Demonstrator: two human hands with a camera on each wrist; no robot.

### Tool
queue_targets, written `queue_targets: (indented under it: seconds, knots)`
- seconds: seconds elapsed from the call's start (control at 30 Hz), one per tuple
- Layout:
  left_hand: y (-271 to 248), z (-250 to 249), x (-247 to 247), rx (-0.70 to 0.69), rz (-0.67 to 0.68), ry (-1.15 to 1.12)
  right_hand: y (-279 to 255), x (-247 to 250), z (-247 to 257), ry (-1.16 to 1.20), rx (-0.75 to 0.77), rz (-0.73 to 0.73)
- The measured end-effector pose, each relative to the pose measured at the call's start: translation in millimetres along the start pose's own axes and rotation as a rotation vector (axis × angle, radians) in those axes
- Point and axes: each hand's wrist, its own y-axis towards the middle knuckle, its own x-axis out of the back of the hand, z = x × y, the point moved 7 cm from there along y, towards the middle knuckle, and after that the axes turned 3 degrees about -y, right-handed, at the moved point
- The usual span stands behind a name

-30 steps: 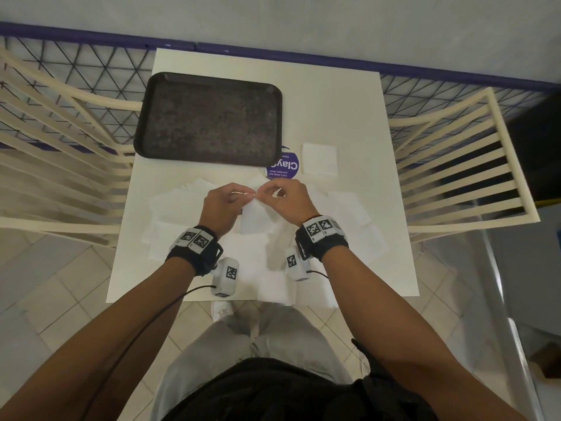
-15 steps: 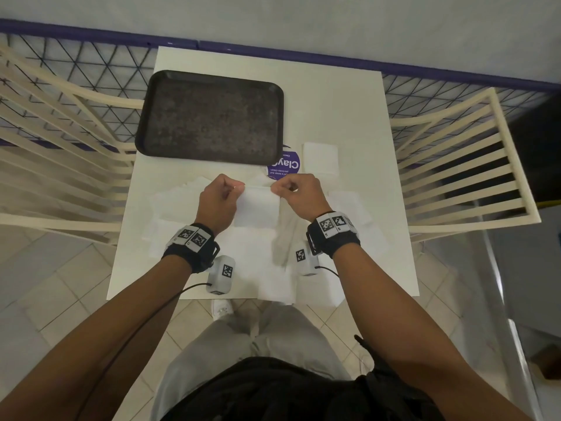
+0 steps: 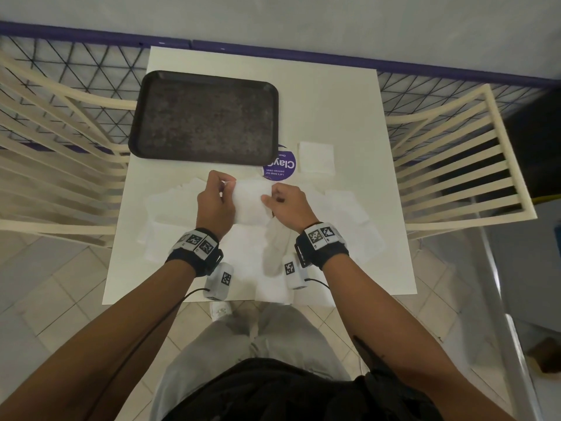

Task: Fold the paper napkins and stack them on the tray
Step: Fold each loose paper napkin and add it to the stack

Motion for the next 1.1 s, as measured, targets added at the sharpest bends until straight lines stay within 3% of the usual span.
queue_targets:
  seconds: [0.23, 0.6, 0.9, 1.1]
  knots:
    - [-1, 4, -8, 0.089, 0.048, -0.023, 8, 13, -10, 0.003, -0.004, -0.062]
    - [-19, 54, -47, 0.321, 0.449, 0.183, 89, 111, -91, -0.076, -0.201, -0.288]
    - [-33, 89, -52, 0.435, 0.484, 0.273, 159, 136, -133, -0.170, -0.293, -0.268]
    - [-33, 101, -54, 0.455, 0.487, 0.328, 172, 135, -145, -0.240, -0.315, -0.244]
